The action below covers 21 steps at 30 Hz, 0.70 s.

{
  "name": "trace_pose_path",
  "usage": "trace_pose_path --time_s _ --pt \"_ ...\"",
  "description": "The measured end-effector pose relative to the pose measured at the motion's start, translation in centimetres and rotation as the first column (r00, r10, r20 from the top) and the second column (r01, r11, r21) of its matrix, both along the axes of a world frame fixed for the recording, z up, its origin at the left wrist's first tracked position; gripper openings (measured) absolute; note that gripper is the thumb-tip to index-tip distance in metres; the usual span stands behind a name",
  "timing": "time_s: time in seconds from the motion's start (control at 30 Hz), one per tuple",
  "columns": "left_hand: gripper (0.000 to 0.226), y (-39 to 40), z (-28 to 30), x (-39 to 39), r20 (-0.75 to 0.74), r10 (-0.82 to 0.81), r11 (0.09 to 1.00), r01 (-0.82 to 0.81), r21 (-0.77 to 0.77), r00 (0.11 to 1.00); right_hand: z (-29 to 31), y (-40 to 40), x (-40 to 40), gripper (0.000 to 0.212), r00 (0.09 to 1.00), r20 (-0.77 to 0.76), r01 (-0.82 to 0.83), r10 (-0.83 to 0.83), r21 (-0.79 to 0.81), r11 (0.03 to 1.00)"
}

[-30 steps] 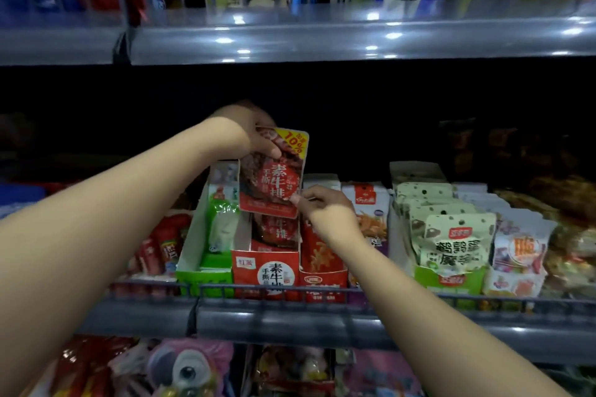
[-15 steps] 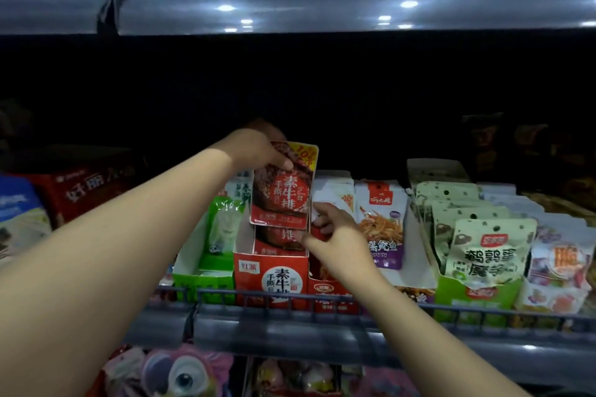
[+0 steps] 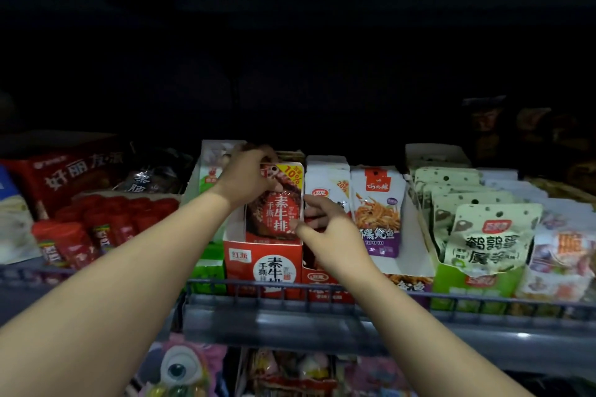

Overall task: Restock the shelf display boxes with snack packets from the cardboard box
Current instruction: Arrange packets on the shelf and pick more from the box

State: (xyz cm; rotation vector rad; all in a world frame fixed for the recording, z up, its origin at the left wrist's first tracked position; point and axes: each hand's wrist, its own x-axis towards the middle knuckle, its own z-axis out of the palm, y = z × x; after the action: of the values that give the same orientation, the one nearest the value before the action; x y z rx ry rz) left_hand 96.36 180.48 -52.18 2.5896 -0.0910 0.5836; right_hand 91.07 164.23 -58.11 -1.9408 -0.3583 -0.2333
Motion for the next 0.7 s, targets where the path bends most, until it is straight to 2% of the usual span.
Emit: trace_pose_path --time_s 0.13,0.23,0.3,0.5,0.7 --pt "0.054 -0.1 -0.4 -0.6 0.048 0.056 0.997 -0.058 0.042 0.997 0.3 0.1 -0.2 0.051 1.000 0.004 0.019 -0.019 -0.016 1.000" --pt "0.059 -0.2 -0.4 -1.8 0.053 0.086 0.996 -0.087 0.011 0.995 0.6 0.0 -1.6 0.050 0.998 0.041 0.044 -0.042 -0.060 0.997" --pt "0.054 -0.5 -0.4 -3.2 0.077 0.089 0.996 -0.086 -0.033 0.993 0.6 -0.3 -2.9 0.051 0.994 0.089 0.076 -0.067 -0.095 0.993" --pt "0.025 -2.6 -2.7 -10.2 0.169 -0.056 0.967 0.096 -0.235 0.984 -0.1 -2.4 -7.7 0.042 0.974 0.169 0.162 -0.153 -0.046 0.986" --pt "0.018 -6.4 -7.1 -18.4 0.229 -0.121 0.919 0.197 -0.342 0.966 -3.9 -6.0 -13.5 0.030 0.961 0.143 0.241 -0.238 -0.006 0.971"
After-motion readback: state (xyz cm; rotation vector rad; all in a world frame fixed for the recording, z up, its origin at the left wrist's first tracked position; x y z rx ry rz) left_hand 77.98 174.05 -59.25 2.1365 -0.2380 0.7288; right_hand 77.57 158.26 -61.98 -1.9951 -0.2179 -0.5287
